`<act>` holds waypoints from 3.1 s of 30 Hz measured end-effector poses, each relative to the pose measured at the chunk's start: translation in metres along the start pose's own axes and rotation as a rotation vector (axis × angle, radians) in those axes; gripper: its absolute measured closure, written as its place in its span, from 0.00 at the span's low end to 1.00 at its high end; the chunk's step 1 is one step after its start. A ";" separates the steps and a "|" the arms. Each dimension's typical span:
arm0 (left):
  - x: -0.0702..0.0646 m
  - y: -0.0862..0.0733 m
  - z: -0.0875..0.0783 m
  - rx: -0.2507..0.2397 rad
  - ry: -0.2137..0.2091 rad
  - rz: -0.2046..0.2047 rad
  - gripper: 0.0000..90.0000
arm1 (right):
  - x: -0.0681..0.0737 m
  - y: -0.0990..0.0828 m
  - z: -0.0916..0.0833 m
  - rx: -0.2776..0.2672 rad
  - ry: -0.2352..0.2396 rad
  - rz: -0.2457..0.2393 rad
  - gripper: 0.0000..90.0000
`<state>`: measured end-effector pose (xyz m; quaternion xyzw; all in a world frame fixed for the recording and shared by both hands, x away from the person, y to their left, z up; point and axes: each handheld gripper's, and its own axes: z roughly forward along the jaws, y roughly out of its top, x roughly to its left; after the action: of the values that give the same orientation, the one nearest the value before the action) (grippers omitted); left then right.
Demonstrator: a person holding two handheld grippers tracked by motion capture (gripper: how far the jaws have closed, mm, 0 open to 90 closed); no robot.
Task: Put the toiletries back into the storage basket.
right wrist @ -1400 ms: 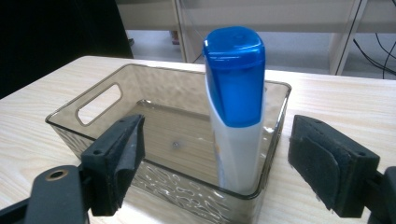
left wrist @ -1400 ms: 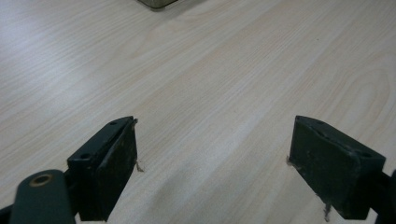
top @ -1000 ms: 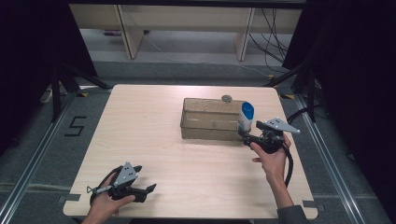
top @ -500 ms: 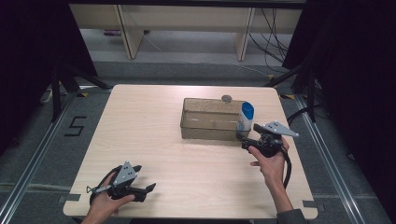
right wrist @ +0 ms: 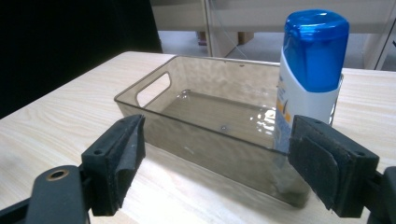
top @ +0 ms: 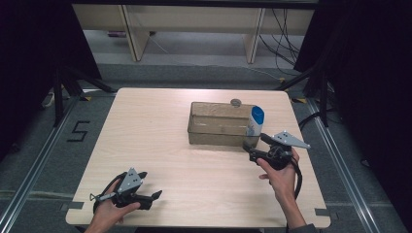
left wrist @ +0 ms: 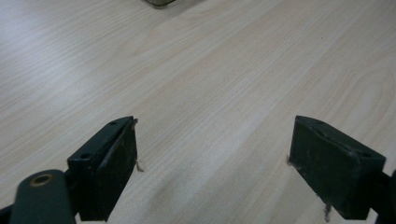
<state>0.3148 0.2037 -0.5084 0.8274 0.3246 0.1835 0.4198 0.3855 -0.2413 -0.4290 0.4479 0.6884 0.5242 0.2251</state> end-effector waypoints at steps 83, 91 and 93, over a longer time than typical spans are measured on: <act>-0.002 -0.001 0.001 -0.022 -0.008 -0.019 0.17 | 0.029 -0.052 -0.023 0.069 0.104 0.027 0.17; -0.002 -0.001 0.001 -0.022 -0.008 -0.019 0.16 | 0.027 -0.056 -0.028 0.064 0.097 -0.011 0.17; -0.002 -0.001 0.001 -0.022 -0.006 -0.020 0.16 | 0.029 -0.057 -0.030 0.079 0.112 0.018 0.17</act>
<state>0.3133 0.2018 -0.5094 0.8201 0.3298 0.1802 0.4316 0.3258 -0.2347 -0.4663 0.4326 0.7161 0.5227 0.1637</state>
